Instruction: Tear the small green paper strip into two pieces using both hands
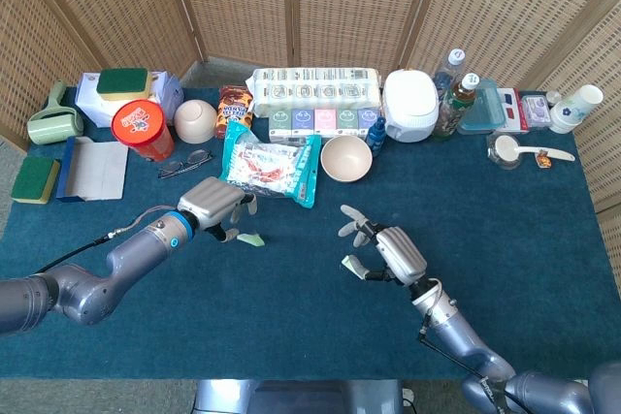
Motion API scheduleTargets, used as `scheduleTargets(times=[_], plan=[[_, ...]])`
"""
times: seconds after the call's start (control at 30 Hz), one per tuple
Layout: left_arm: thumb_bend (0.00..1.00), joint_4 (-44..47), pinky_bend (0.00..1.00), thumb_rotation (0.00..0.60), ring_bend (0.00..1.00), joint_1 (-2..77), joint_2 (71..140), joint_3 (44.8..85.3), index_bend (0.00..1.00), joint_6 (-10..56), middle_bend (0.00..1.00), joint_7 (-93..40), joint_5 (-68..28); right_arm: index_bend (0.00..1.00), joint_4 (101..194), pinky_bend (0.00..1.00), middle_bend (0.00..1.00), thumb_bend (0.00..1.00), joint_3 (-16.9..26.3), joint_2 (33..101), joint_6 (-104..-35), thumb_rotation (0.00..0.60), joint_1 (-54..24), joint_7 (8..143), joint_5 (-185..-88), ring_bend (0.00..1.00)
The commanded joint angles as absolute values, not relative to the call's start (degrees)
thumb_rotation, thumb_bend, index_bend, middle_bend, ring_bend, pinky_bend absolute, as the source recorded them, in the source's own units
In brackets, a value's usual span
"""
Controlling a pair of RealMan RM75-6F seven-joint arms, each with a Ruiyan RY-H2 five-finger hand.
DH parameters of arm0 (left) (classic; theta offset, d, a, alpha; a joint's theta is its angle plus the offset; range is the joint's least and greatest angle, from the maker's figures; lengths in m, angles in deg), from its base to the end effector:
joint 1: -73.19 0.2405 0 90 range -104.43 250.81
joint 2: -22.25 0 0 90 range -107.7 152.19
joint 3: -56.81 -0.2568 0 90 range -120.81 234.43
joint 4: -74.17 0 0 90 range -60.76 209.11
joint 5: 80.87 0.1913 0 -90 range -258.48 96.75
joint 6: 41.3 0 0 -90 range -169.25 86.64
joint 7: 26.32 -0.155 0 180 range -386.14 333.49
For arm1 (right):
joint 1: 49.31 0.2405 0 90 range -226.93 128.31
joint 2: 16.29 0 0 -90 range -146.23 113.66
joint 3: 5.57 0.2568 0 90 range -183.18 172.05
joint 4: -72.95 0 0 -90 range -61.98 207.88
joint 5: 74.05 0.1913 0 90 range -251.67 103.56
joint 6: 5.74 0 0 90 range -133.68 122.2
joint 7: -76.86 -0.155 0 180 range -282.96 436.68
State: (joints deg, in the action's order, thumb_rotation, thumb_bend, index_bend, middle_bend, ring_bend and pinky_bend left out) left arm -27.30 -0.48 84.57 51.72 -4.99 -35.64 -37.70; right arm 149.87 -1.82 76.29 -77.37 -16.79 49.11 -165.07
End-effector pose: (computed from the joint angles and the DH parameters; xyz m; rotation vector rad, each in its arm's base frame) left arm -0.0749 0.3761 0.0710 -2.1735 -1.0289 -0.6066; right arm -0.1643 -0.2970 0.0024 1.7074 -1.3563 1.5699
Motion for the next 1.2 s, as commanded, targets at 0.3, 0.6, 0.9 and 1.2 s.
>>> scheduleTargets(times=[0.3,0.6,0.9,1.2], plan=[[0.32,-35.68,0.50,0.600,0.35,12.60,81.09,52.38,0.22,12.95,0.32,-35.20,-28.19,0.04,149.08,0.42,0.33,0.48,-1.68,73.20,-77.33,0.600,-17.62,48.89,-164.39,0.39],[0.32,-40.29,0.50,0.600,0.35,29.44,75.52,46.23,0.22,28.76,0.32,-33.65,-15.35,0.04,147.93,0.39,0.27,0.48,-2.39,69.32,-77.62,0.600,-19.55,53.27,-163.42,0.33],[0.31,-38.20,0.50,0.600,0.35,42.23,73.28,43.04,0.23,39.99,0.32,-31.72,-8.93,0.04,148.80,0.32,0.25,0.48,-2.71,66.37,-78.99,0.600,-22.87,60.72,-160.65,0.25],[0.31,-30.10,0.50,0.600,0.35,56.76,76.01,41.53,0.25,53.68,0.32,-28.62,-4.02,0.05,151.84,0.29,0.24,0.48,-1.94,62.78,-85.53,0.600,-29.53,74.22,-155.55,0.21]])
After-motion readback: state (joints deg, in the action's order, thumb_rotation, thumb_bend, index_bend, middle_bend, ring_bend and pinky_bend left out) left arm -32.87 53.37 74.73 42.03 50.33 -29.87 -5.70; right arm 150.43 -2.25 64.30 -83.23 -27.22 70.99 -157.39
